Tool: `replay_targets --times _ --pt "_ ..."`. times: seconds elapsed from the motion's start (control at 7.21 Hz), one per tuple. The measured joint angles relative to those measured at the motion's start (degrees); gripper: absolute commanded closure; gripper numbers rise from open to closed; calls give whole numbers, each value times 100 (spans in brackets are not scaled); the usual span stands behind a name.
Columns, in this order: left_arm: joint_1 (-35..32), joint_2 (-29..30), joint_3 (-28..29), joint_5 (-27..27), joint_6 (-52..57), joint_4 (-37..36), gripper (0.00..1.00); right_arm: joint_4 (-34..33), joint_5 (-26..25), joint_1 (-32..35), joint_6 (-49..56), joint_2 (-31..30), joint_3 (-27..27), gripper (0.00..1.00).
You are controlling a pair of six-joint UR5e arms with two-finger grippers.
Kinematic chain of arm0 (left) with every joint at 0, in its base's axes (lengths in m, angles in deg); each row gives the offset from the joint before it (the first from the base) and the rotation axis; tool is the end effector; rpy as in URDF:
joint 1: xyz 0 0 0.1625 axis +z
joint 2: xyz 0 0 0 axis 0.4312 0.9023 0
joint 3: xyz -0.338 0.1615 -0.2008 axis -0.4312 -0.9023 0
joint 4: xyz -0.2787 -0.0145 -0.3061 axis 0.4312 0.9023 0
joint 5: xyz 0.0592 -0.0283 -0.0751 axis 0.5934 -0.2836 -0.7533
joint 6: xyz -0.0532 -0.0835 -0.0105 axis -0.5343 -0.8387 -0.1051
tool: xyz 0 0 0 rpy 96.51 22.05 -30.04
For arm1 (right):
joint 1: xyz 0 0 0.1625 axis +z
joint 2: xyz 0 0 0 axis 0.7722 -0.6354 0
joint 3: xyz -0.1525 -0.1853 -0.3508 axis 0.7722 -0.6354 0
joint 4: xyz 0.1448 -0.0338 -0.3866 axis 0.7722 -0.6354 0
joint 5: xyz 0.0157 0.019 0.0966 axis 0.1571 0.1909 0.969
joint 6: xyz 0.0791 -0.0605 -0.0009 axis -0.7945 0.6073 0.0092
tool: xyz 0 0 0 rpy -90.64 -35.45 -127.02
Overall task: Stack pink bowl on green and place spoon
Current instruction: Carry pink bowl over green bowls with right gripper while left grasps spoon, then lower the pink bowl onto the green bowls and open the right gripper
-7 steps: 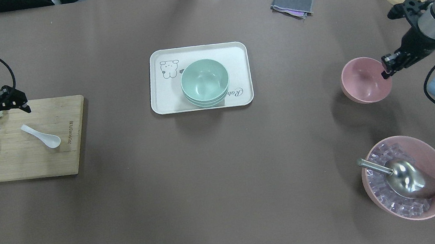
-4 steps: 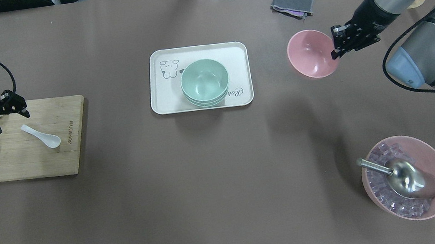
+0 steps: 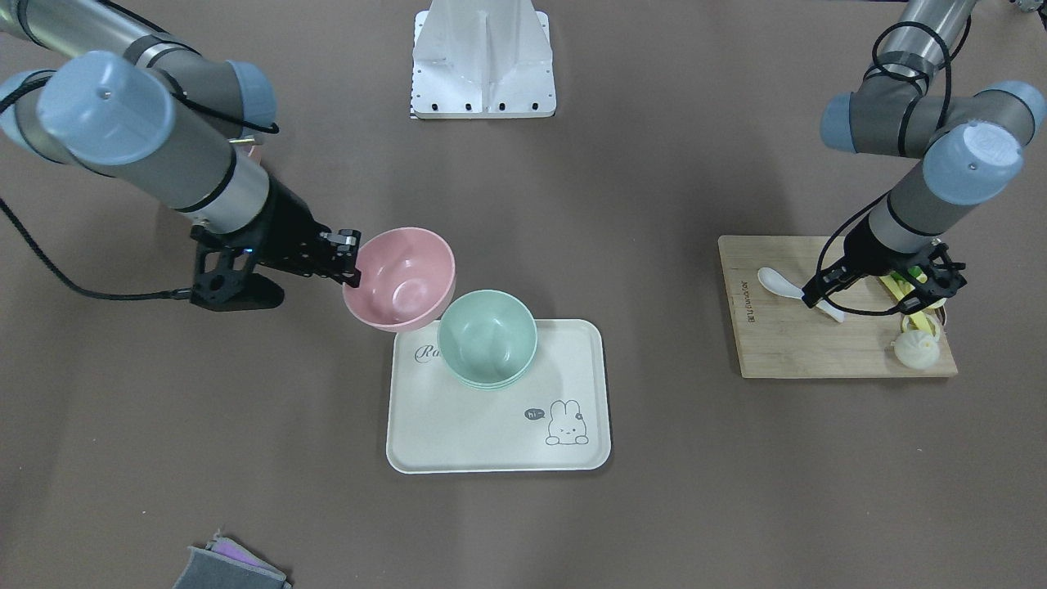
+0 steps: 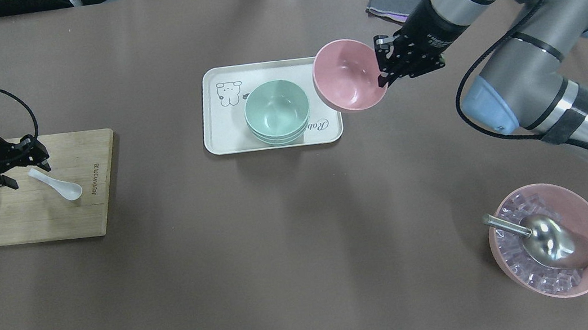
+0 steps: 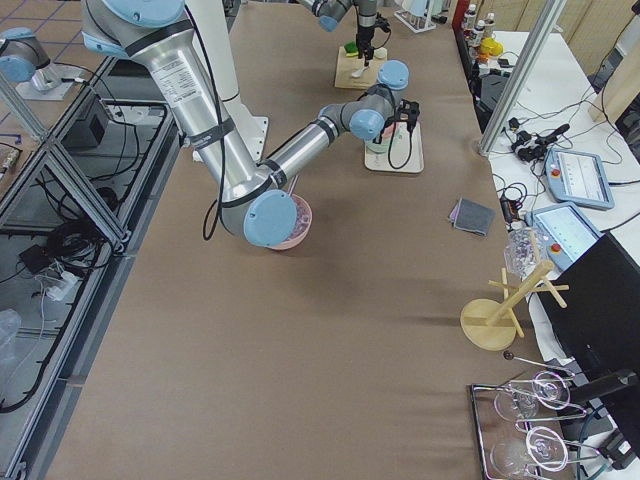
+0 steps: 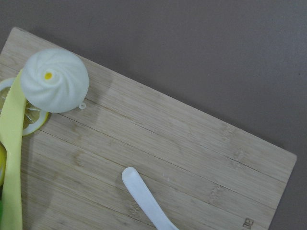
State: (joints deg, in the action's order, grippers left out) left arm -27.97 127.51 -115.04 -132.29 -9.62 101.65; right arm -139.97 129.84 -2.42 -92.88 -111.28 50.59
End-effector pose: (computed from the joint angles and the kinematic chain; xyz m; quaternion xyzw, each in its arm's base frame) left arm 0.2830 -0.5154 0.5209 -0.0640 0.3807 -0.2074 0.8989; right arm -0.3924 -0.5379 0.2275 -0.0295 -0.5348 0.0536 0.8428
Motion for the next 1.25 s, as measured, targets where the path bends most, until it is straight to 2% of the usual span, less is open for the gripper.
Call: replay_targets --times 0.42,1.11,1.25 --pt "126 -6 193 38 -330 470 29 33 -507 -492 -320 576 -565 100" --pt "138 -7 182 40 -431 515 29 87 -592 -541 -376 969 -1143 100" --pt "151 -7 196 40 -433 520 41 90 -600 -545 -372 988 -1176 100"
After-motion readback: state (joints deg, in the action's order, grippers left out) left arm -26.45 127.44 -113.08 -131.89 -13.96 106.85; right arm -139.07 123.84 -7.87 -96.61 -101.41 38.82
